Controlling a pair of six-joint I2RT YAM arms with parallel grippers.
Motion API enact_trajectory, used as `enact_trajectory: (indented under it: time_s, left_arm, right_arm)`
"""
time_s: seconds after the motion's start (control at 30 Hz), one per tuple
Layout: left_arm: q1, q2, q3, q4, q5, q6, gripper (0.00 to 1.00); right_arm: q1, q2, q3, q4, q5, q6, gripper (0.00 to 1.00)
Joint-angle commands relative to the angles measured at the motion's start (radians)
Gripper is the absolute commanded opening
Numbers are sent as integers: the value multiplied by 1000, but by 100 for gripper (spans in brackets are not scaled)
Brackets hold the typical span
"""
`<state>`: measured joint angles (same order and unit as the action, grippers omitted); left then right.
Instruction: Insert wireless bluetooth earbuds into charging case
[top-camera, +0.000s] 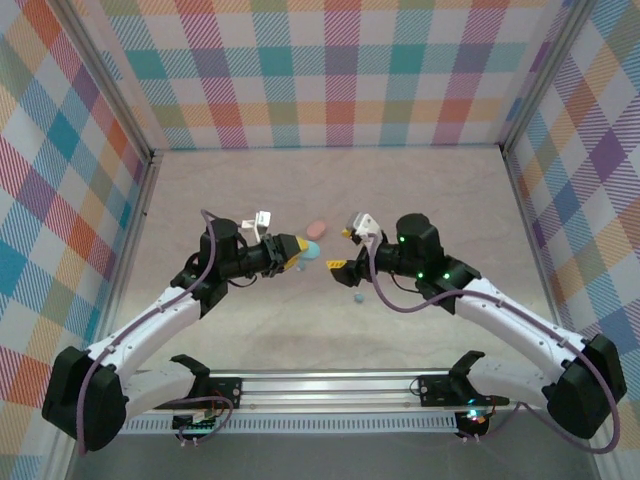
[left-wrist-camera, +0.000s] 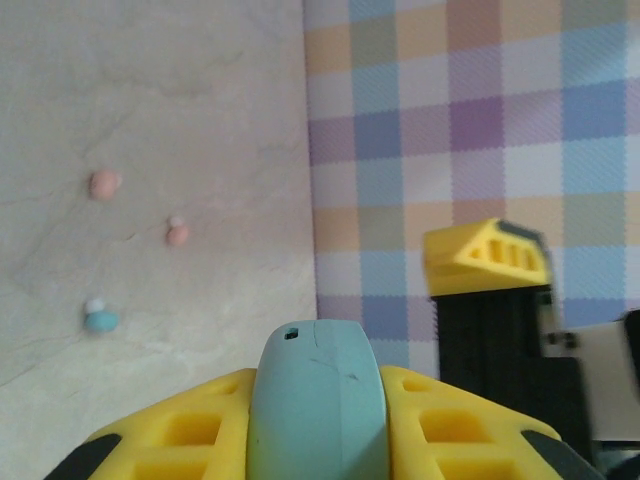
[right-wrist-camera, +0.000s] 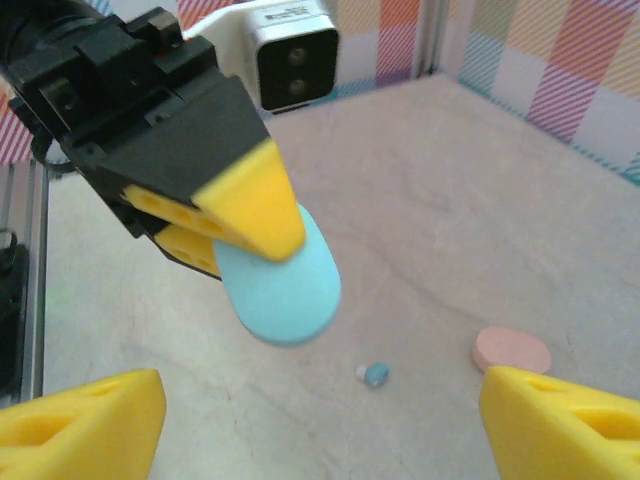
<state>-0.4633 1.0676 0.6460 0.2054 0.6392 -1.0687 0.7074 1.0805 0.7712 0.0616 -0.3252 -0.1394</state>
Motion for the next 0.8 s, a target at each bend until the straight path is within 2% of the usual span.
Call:
enact_trajectory:
  time_s: [0.0,0.33,0.47,0.77]
  left_arm:
    - [10,-28,26,92,-40,-114,23]
    - [9,-52,14,200,-27,-232,22]
    - [8,-58,17,184,-26,-225,22]
    - [8,-48,22,190,6,-227,22]
  right_arm:
    - [-1,20,-30,224,-88,103,83]
    - [1,191,117,241,-261,74,75]
    - [0,227,147,252,-287,59,72]
    - [1,264,218,133,-343,-58,58]
